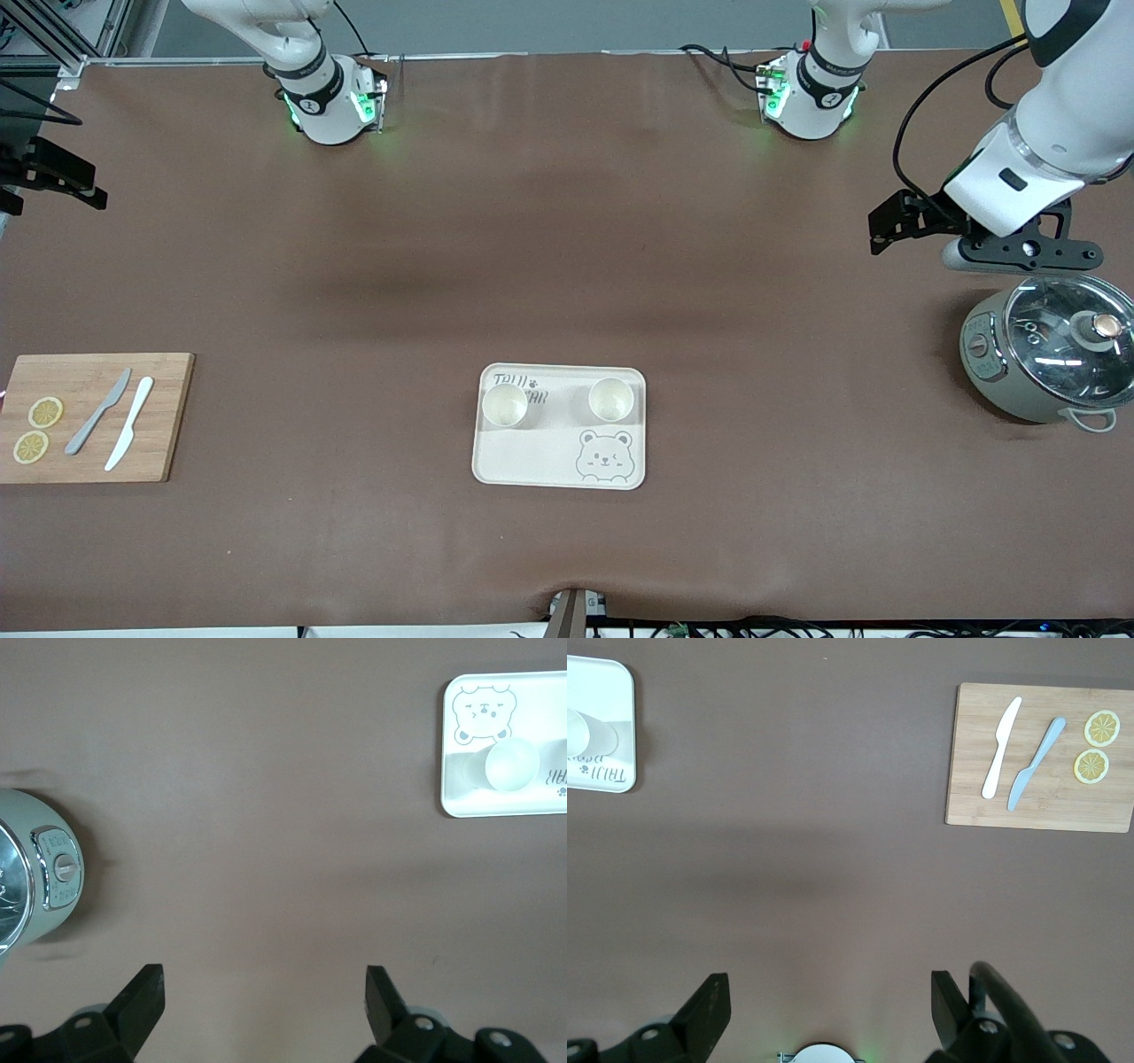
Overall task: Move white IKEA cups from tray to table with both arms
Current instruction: 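Move the left gripper from rest over the white cup on the tray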
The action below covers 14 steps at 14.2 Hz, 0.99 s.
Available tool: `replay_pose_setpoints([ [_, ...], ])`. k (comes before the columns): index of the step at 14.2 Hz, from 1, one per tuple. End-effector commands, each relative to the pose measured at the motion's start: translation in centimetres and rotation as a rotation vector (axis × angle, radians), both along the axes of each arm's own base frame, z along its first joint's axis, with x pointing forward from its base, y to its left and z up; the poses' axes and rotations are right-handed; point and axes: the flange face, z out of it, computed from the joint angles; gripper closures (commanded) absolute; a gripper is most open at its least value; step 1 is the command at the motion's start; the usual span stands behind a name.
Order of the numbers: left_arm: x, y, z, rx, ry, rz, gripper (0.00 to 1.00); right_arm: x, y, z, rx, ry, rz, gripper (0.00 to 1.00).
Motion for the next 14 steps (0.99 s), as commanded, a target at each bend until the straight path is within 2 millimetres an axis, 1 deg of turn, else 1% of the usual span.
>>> replay_pose_setpoints([
  [1,0.1,-0.3,0.3,-0.013,-0.009,-0.004,0.0,0.1,0.1,0.4,-0.001,0.001,-0.016,0.0],
  [3,0.1,-0.4,0.4,-0.009,-0.012,-0.009,0.0,0.1,0.2,0.4,-0.001,-0.001,-0.016,0.0],
  [4,0.0,-0.7,0.4,-0.009,-0.012,-0.02,0.0,0.1,0.2,0.4,-0.002,0.001,-0.017,0.0],
  [6,-0.1,-2.4,0.6,-0.025,-0.037,-0.033,0.0,0.1,0.1,0.3,-0.001,0.004,-0.02,0.0],
  [8,-0.1,-3.1,0.5,-0.03,-0.043,0.001,0.0,0.1,0.2,0.3,-0.003,0.005,-0.022,0.0],
  [9,0.1,-3.1,0.0,-0.027,-0.033,0.001,0.0,0.1,0.1,0.3,-0.002,0.005,-0.022,0.0],
  [10,0.6,-3.1,-0.8,-0.02,-0.021,-0.007,0.0,0.1,0.0,0.2,-0.001,0.005,-0.026,0.0],
  [11,0.9,-3.3,-1.1,-0.022,-0.017,-0.009,0.0,0.1,0.1,0.3,-0.001,0.002,-0.023,0.0],
  [12,2.6,-4.0,-2.0,-0.026,-0.011,-0.013,0.0,0.1,0.3,0.3,-0.003,0.002,-0.022,0.0],
  [13,3.6,-5.6,-2.2,-0.024,-0.015,-0.032,0.0,0.1,0.3,0.3,-0.001,0.004,-0.022,0.0],
  [14,4.1,-7.1,-2.9,-0.01,-0.004,-0.048,0.0,0.1,0.2,0.3,0.0,0.005,-0.023,0.0],
])
